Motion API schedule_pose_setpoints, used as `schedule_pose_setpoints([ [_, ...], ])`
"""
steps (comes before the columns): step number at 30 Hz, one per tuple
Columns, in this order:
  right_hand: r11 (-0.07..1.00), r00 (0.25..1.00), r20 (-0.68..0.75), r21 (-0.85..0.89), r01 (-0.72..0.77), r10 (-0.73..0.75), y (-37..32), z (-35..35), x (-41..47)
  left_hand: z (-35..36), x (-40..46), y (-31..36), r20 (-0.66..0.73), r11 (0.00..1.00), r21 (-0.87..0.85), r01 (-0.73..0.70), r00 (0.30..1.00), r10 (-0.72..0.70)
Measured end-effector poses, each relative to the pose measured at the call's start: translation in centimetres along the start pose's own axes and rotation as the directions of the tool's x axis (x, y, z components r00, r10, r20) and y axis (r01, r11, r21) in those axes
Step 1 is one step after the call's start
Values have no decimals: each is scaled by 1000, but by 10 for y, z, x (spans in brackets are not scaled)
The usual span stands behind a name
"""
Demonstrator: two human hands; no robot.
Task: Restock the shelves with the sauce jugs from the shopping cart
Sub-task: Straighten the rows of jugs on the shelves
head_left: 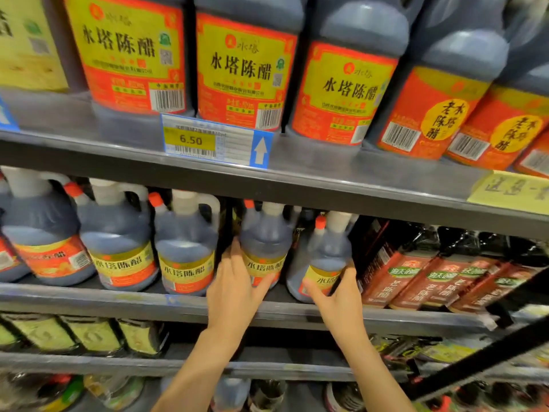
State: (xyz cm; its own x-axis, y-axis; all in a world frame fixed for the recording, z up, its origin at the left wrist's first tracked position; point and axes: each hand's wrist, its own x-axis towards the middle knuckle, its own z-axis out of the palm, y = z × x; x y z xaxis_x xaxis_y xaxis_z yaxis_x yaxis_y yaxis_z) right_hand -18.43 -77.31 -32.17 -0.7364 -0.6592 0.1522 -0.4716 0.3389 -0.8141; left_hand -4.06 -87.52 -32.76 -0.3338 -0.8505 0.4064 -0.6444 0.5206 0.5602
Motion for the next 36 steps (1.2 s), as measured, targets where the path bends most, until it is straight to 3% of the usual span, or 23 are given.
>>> schedule_pose_setpoints([
  [6,994,996,-67,80,69,-64,6,7,10,8,3,3,-32,989,-127,79,996,-84],
  [18,993,957,-287,94,65,-35,0,30,-2,3,-17,-16,-83,976,-214,-45,996,28],
  [29,992,959,-281,109,56,-24,-4,34,-10,-3,-19,-23,-118,965,-241,-104,990,78],
  [36,994,962,-271,94,63,-35,-9,34,-15,2,-20,-26,-102,971,-230,-63,994,40],
])
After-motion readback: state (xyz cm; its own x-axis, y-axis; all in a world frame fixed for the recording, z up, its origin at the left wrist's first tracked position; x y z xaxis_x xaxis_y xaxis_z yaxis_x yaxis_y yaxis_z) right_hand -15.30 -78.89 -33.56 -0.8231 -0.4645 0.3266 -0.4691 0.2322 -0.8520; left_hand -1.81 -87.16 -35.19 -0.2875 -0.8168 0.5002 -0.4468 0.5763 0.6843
